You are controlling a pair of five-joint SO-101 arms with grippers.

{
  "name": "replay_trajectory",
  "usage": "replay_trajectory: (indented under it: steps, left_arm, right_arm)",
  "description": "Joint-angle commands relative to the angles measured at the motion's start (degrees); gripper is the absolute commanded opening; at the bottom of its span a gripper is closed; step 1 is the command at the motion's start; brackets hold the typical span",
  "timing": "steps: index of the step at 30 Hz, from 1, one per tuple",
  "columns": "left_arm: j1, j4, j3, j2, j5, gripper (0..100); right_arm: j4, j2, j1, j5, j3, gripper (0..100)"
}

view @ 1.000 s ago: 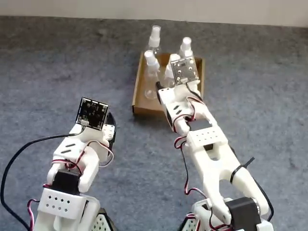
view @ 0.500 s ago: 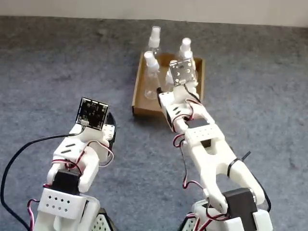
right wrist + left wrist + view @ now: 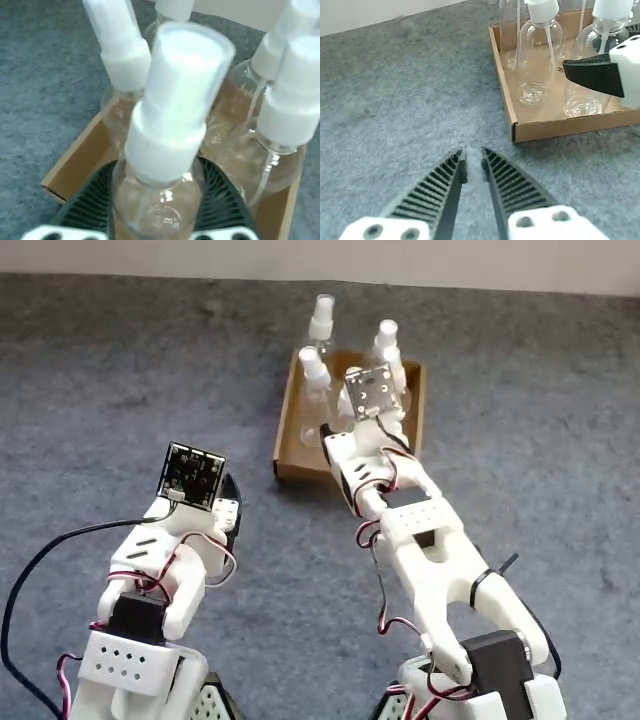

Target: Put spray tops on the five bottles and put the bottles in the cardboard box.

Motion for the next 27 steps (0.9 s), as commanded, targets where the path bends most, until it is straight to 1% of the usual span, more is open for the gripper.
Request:
replay_trajectory:
  steps: [1, 4, 19, 24, 27]
  left_arm:
    - [-0.66, -1.14, -0.48, -0.57, 0.44, 0]
    - [-0.66, -1.14, -0.48, -0.57, 0.44, 0]
    - [-0.66, -2.64, -0.13, -0.13, 0.35, 0]
    - [-0.66, -2.64, -0.13, -0.22, 0.35, 0]
    - [-0.66, -2.64, -0.13, -0.22, 0.35, 0]
  right_arm:
    - [-0.40, -0.31, -1.01, 0.26, -2.07, 5.9]
    - [-0.31, -0.31, -1.01, 0.18, -1.98, 10.0]
    - [-0.31, -0.92, -2.15, 0.44, 1.27, 10.4]
    - [-0.31, -0.92, -2.24, 0.35, 1.36, 18.8]
    - [-0.22, -0.84, -2.24, 0.44, 1.36, 20.2]
